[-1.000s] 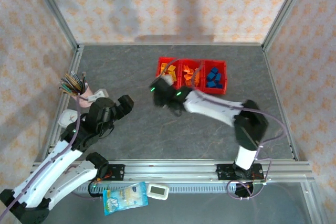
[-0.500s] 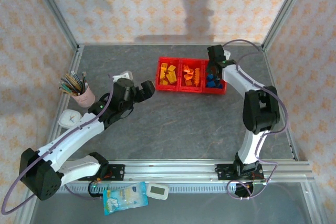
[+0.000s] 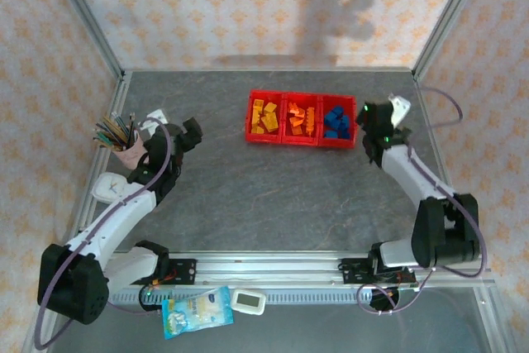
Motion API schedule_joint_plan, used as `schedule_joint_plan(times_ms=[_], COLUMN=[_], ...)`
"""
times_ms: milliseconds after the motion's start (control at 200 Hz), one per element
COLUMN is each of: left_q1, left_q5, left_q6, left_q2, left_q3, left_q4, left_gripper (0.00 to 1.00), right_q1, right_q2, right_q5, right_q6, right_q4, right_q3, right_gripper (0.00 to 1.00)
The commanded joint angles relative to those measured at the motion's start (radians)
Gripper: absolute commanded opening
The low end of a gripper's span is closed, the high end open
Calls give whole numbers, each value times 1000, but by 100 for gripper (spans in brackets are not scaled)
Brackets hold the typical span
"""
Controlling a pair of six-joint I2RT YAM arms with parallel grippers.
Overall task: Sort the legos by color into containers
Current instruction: Place the lego in the container, then reset both arms
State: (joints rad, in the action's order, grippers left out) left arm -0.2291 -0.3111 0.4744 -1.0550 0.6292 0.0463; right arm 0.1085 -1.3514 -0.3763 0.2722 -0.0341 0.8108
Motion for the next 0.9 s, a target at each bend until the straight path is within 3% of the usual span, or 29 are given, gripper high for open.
schedule_joint_plan(times_ms=[0,250,390,516,586,616,761,896], left_q1=[57,148,166,175,178,180,206,205], left_q5=[-158,0,97,162,179,170,70,51], left_q6=[-207,-409,-477,-499,-489,-483,-415,-414], left_q2=[-24,-210,-366,-505,-466,-467,-477,-481], left_q3=[-140,-404,-437,-483,-458,-436,-432,-437], left_q4=[305,1006,1234,1459,1337,1295,1303,1317], left_gripper=[99,99,100,100,100,100,100,100], right_q1=[-15,-44,-101,-93,-92,-91,-78,-78], right_q2=[-14,-79,-104,-191,-156,-174,-165,-167], right_q5=[-112,75,270,377,376,376,391,392], right_q6=[-88,-243,-232,-288,-286,-289,-313,-314], right_q4=[337,881,1062,1362,1227,1277,1244,1245], right_q3=[-217,-437,-500,-611,-572,-581,-570,-568], right_gripper=[100,100,100,100,100,100,100,100])
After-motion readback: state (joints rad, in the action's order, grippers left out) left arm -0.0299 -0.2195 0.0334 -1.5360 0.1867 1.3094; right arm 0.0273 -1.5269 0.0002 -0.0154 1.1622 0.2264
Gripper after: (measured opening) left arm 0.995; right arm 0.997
